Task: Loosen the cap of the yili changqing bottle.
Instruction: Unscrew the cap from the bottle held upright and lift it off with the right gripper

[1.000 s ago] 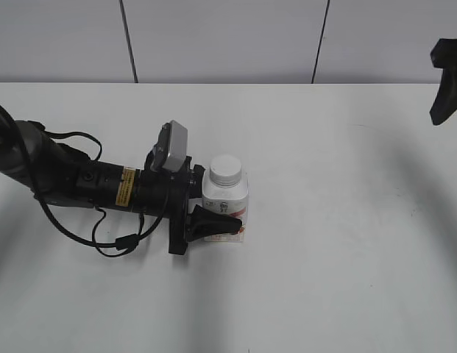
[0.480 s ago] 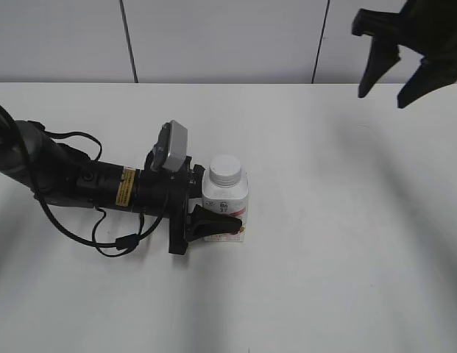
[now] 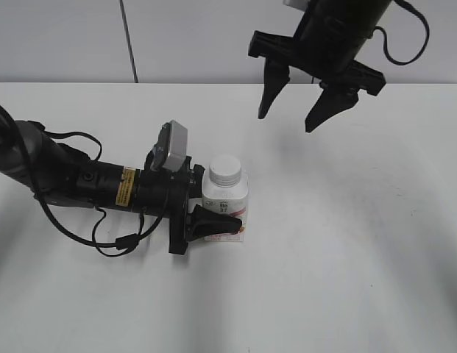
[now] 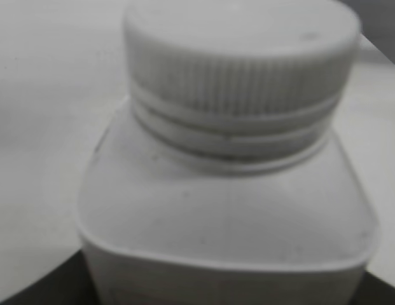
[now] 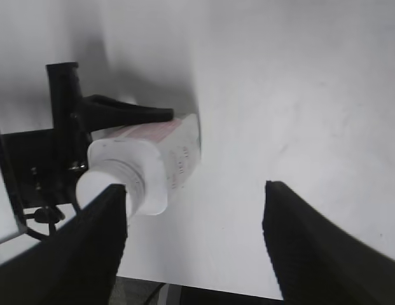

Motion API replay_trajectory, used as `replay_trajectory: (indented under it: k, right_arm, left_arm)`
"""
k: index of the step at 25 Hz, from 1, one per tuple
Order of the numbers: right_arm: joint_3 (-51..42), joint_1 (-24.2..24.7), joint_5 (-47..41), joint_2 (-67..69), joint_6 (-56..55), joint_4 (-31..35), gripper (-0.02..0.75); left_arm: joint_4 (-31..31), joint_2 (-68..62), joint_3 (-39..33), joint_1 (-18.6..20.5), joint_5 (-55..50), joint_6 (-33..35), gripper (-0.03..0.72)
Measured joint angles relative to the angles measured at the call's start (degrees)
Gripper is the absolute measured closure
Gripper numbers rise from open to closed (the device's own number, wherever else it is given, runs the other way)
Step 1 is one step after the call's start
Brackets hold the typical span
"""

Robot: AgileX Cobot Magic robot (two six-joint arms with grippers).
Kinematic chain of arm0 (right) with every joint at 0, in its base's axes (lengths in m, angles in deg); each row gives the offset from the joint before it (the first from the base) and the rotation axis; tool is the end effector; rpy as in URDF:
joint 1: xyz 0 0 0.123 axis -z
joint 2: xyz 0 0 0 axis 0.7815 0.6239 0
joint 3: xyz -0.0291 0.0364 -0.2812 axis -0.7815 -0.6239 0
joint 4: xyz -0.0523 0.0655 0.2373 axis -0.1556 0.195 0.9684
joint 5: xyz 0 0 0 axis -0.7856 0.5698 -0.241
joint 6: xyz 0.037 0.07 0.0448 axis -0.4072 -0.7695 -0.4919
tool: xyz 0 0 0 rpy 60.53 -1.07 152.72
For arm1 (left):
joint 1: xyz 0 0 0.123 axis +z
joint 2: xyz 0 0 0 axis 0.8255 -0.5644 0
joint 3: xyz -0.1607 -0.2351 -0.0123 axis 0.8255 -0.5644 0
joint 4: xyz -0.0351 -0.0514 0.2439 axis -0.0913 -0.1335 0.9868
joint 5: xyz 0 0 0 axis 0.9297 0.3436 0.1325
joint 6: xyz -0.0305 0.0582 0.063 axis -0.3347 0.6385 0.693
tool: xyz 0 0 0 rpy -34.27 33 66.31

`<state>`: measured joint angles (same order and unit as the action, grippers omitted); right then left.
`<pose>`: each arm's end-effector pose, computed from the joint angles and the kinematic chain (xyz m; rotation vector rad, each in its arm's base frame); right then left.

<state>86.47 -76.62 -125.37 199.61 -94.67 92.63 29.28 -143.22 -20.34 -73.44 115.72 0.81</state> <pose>0.3585 0.1973 0.2709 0.0323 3.0279 0.5416 0.3308 -0.1923 0.0555 1.4620 1.4828 -1.0567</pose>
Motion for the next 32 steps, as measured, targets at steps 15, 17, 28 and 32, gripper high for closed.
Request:
replay_trajectory:
  k: [15, 17, 28, 32]
  right_arm:
    - [0.7, -5.2, 0.0, 3.3, -1.7, 2.3, 0.183]
    - [0.7, -5.5, -0.1, 3.3, -1.7, 2.8, 0.183]
    - [1.1, -7.6, -0.1, 5.6, -1.8, 2.8, 0.182]
    - [1.9, -8.6, 0.0, 6.9, -1.5, 2.8, 0.182]
  left_arm:
    - [0.0, 0.0, 0.0, 0.0, -0.1, 0.0, 0.269]
    - [0.0, 0.0, 0.0, 0.0, -0.1, 0.0, 0.269]
    - [0.0, 0.0, 0.0, 0.0, -0.1, 0.0, 0.269]
    - [0.0, 0.0, 0.0, 0.0, -0.1, 0.0, 0.269]
